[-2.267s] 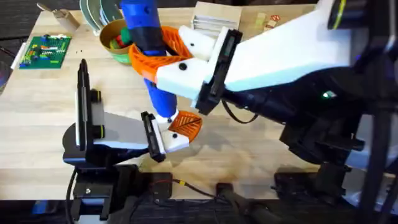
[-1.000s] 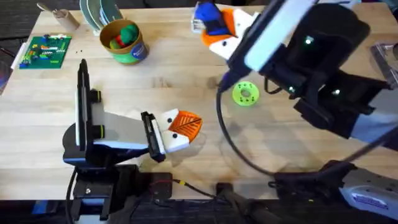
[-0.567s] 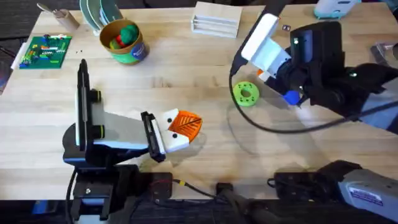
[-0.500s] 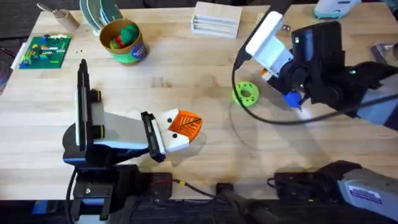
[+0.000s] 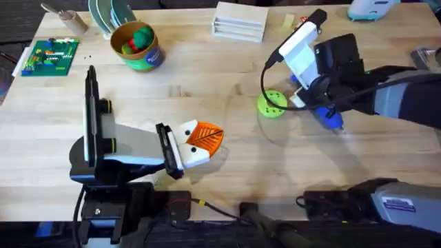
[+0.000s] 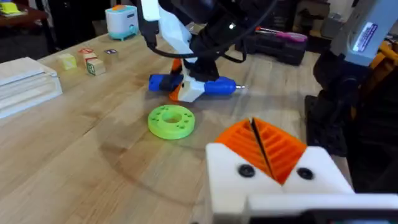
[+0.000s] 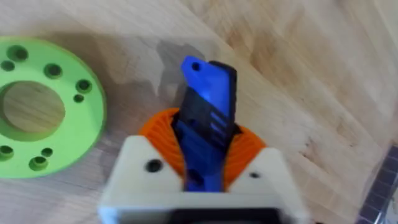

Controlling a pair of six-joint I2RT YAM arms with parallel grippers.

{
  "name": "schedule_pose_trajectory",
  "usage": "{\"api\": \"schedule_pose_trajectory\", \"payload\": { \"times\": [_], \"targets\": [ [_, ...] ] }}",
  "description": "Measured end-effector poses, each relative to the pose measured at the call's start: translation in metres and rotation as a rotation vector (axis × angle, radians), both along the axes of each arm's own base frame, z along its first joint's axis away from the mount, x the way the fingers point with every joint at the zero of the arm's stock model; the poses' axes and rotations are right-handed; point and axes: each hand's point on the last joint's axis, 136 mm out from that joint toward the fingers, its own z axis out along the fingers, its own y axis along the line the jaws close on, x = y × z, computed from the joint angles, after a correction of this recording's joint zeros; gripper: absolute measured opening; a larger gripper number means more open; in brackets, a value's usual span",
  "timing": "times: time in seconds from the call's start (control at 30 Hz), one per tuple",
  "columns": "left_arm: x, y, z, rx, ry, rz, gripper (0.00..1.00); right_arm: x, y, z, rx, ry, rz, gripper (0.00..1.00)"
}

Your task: Pick up the gripper from the table and insert it into the empty holder that is missing its gripper. Then pick up a screw, insert it into the mounting hole, and use the screwdriver to tighten it. Finally, clean up the table by picking up the vegetable and placing it into the bucket.

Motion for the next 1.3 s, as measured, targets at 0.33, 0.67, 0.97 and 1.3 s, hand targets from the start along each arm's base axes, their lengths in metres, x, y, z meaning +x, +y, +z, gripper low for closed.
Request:
{"api": "schedule_pose_trajectory", "payload": {
  "times": [0.33, 0.67, 0.97, 1.3],
  "targets": [
    [0.001, 0.000, 0.000, 0.000, 0.000, 0.003, 0.014, 0.006, -0.002, 0.010, 0.036, -0.040, -0.059, 0.990],
    [0.001, 0.000, 0.000, 0.001, 0.000, 0.004, 0.114, 0.014, 0.002, 0.080, 0.157, -0.258, -0.110, 0.991],
    [0.001, 0.000, 0.000, 0.000, 0.000, 0.004, 0.111, 0.020, 0.003, 0.148, 0.271, -0.470, -0.142, 0.991],
    [0.001, 0.000, 0.000, 0.001, 0.000, 0.004, 0.032, 0.005, -0.001, 0.099, 0.199, -0.270, -0.156, 0.991]
  ]
}}
